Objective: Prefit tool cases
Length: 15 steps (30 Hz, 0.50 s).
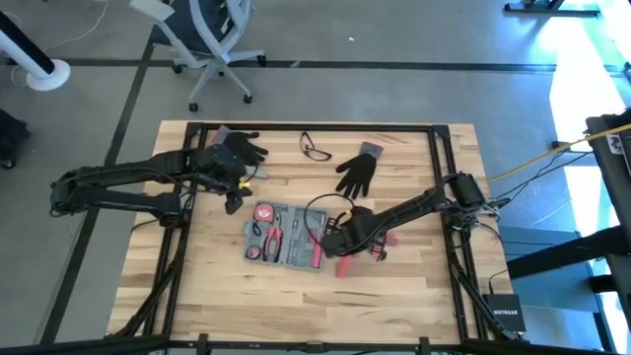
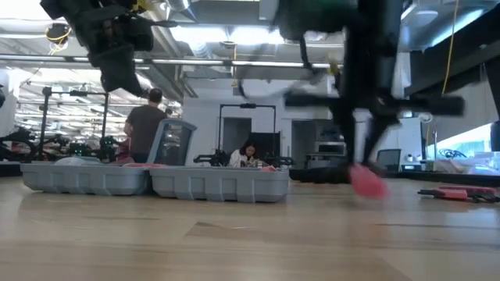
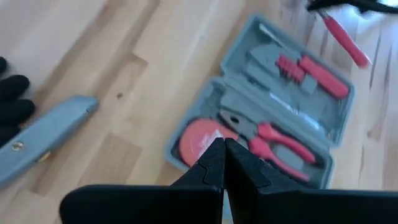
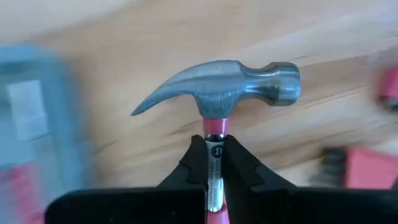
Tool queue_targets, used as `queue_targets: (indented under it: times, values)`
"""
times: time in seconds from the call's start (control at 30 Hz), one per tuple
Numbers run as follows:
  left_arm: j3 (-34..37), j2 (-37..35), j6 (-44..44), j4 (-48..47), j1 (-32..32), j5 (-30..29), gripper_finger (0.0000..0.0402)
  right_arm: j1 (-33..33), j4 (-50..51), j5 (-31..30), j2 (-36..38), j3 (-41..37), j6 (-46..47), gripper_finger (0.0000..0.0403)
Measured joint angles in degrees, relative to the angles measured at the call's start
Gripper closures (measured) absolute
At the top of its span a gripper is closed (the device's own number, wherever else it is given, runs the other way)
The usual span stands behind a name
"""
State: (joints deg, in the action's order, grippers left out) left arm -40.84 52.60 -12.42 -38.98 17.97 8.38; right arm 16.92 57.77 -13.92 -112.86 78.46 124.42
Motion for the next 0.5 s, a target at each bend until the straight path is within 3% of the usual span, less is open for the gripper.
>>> queue_targets:
  times: [0.17,0.33,0.5]
  values:
    - [0.0,-0.3,0.7,2.5,3.2,-0.4,0.0401,1.7,-1.7,-5.9,0.0,8.1,-4.4,0.0391]
    - [0.0,-2.4,10.2,4.3,4.7,-0.6,0.0401,0.4,-7.6,-11.3,-0.1,13.0,-9.5,0.0391]
    - [0.4,-5.1,11.4,4.5,5.0,-0.6,0.0401,-3.7,-15.2,-10.3,-3.2,16.4,-17.8,0.0391]
